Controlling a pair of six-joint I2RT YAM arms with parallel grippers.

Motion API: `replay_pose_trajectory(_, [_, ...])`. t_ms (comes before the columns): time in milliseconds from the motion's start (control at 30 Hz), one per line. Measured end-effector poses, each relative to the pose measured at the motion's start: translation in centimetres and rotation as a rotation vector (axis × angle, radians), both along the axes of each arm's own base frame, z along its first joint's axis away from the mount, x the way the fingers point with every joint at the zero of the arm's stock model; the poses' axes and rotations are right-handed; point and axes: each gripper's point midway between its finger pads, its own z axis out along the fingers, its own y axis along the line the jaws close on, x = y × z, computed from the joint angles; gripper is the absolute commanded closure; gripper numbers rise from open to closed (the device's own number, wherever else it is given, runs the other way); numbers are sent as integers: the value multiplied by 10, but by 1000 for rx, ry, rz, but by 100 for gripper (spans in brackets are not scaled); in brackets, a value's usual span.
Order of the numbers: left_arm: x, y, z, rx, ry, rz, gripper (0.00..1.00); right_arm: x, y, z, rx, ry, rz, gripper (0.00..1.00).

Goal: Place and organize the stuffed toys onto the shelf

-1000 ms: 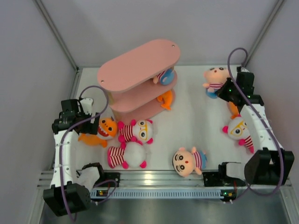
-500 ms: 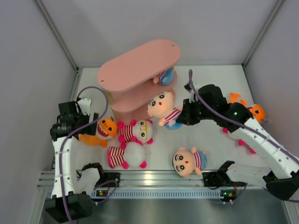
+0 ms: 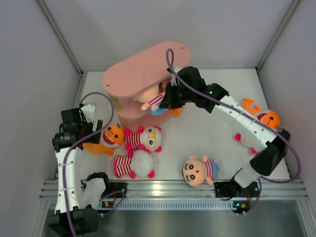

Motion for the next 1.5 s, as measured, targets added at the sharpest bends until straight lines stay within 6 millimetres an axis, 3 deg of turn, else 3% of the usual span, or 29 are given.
replay_pose_trajectory(267, [-1, 3, 0, 18, 5, 0, 2, 44, 7, -1, 5, -18, -83, 99])
replay_pose_trajectory(767, [-1, 3, 0, 26, 6, -2, 2, 72, -1, -9, 22, -12, -154, 80])
replay_pose_trajectory(833, [-1, 3, 0, 26, 6, -2, 2, 73, -2, -9, 25, -14, -156, 86])
replay_pose_trajectory(900, [-1, 3, 0, 26, 7, -2, 2, 74, 0, -6, 35, -19, -151, 100])
replay_pose_trajectory(1167, [0, 4, 0, 27, 11, -1, 2, 64, 9, -5, 37, -25, -95, 99])
replay_pose_trajectory(1233, [0, 3, -1, 25, 15, -1, 2, 64, 9, -6, 29, -33, -100, 89])
replay_pose_trajectory(1267, [0, 4, -1, 25, 16, -1, 2, 65, 9, -7, 24, -37, -104, 77])
replay_pose_trajectory(1367, [0, 4, -2, 25, 19, -1, 2, 69, 6, -9, 8, -47, -127, 54])
replay_pose_trajectory(1500, [0, 4, -2, 26, 20, -2, 2, 75, 0, -11, -9, -62, -156, 47])
